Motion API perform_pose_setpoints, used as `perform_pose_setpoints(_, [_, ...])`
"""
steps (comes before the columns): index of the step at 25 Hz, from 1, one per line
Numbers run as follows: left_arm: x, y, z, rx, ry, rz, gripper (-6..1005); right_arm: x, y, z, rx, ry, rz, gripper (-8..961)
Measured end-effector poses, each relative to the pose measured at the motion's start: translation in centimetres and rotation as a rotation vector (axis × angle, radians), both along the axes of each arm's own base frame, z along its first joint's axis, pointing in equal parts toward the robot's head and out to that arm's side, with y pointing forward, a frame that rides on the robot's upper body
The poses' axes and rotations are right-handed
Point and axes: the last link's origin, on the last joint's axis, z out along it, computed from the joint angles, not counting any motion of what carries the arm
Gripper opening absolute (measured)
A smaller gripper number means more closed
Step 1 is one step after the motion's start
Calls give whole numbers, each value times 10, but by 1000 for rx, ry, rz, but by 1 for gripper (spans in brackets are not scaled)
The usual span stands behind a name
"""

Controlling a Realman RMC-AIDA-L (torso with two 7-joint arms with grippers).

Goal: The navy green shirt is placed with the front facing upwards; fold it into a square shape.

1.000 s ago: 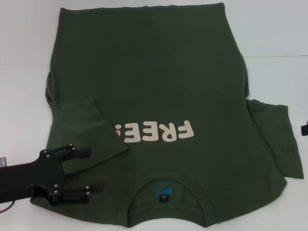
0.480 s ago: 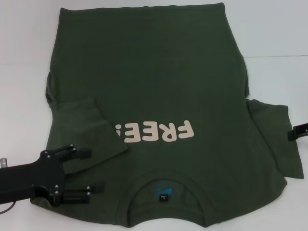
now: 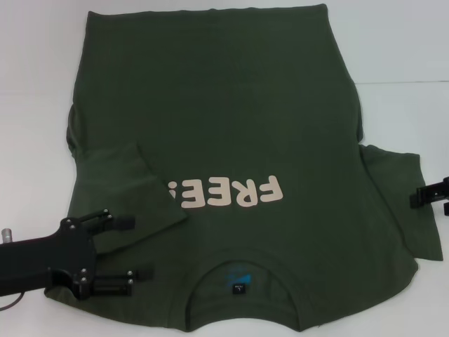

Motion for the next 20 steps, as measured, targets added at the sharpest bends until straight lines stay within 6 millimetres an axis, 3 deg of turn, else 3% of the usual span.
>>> perform_pose_setpoints(20, [2, 3, 0, -1, 6, -2, 949, -1, 5, -10, 5, 0, 10, 839])
